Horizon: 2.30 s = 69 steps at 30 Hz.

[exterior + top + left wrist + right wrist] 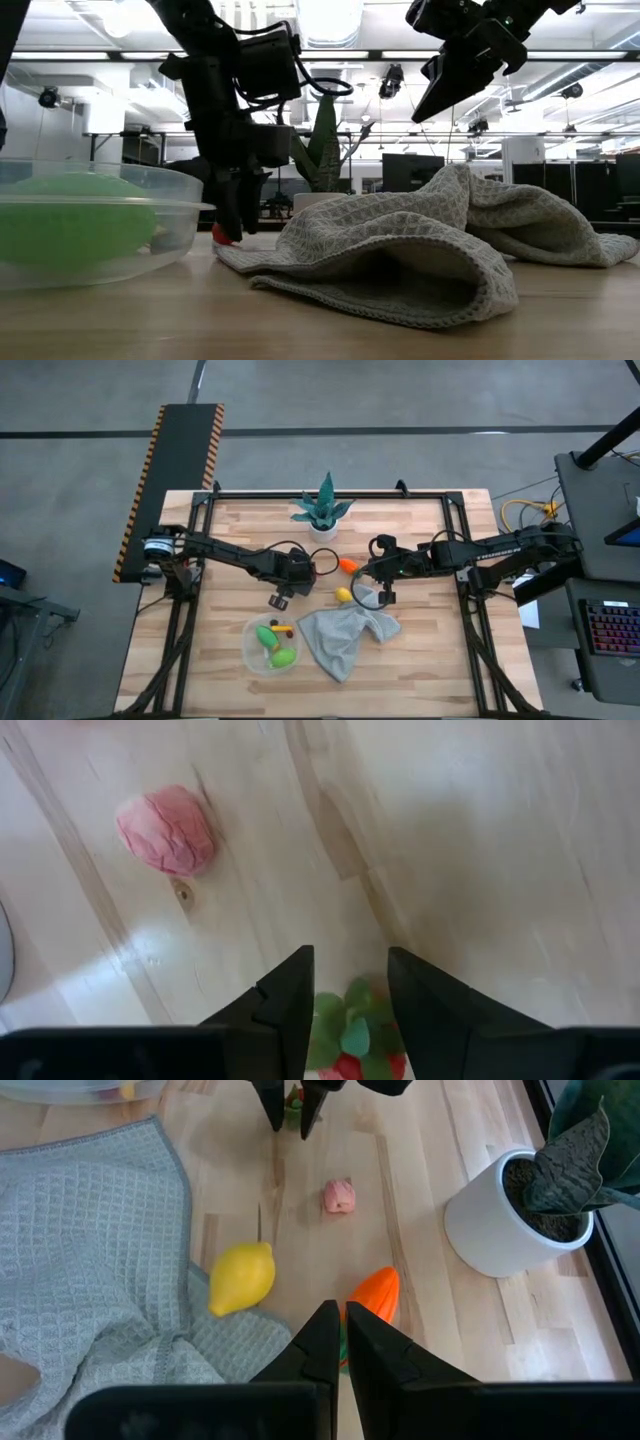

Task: Pick and placing Produce into tupperware
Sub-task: Put the red strawberry in the transparent bin

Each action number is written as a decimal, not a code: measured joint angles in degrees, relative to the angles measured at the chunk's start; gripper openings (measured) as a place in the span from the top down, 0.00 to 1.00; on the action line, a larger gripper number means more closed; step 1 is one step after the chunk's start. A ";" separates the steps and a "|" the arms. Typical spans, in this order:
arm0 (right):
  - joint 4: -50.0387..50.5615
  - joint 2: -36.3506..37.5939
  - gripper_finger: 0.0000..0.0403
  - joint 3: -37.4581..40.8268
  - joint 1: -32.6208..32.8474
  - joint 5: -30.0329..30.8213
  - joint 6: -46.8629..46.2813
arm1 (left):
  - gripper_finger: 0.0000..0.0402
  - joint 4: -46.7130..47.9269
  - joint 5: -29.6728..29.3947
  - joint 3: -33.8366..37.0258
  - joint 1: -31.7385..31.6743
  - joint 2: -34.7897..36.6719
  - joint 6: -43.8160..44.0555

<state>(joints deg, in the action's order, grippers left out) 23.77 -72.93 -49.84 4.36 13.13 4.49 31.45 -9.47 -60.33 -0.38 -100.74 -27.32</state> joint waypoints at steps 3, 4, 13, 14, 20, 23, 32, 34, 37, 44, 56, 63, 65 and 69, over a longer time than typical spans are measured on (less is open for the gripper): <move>0.02 0.00 0.97 0.00 0.02 0.00 0.00 | 0.72 0.99 -0.09 -0.24 0.00 0.31 0.32; 0.00 0.00 0.97 0.00 0.01 0.00 0.00 | 0.72 1.04 -0.20 -0.26 0.00 0.38 0.93; 0.00 0.00 0.97 0.00 0.02 0.00 0.02 | 0.72 2.65 -0.36 -0.40 0.00 0.59 1.50; 0.00 0.00 0.97 0.00 0.02 0.00 0.03 | 0.72 2.91 -0.37 -0.40 0.00 0.64 1.66; 0.02 0.00 0.97 0.00 0.02 0.00 0.04 | 0.72 3.09 -0.39 -0.43 0.00 0.66 2.92; 0.02 0.00 0.97 0.00 0.02 0.00 0.02 | 0.74 3.24 -0.39 -0.43 0.02 0.66 2.93; 0.02 0.00 0.97 0.00 0.02 0.00 0.02 | 0.98 3.88 0.25 -0.55 0.02 0.69 3.00; 0.00 0.00 0.97 0.00 0.00 0.00 0.02 | 0.99 3.93 0.55 -0.56 0.00 0.69 2.98; 0.02 0.00 0.97 0.00 0.02 0.00 0.02 | 1.00 4.01 0.59 -0.56 0.00 0.69 2.98; 0.00 0.00 0.97 0.00 0.02 0.00 0.02 | 1.00 4.06 0.61 -0.58 0.02 1.54 2.96; 0.00 0.00 0.97 0.00 0.00 0.00 0.02 | 1.00 4.20 0.67 -0.61 0.07 6.52 3.00; 0.01 0.00 0.97 0.00 0.00 0.00 0.07 | 1.00 6.05 1.08 -1.80 0.52 10.29 4.47; 0.01 0.00 0.97 0.00 0.00 0.00 0.08 | 1.00 7.19 1.65 -2.64 1.29 11.21 5.16; 0.00 -0.01 0.97 0.00 0.00 0.00 0.24 | 1.00 8.93 2.38 -4.44 4.07 13.71 7.51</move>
<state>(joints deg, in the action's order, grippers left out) 23.77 -72.94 -49.84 4.36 13.13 4.73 40.38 -7.09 -64.77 3.69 -87.03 -19.80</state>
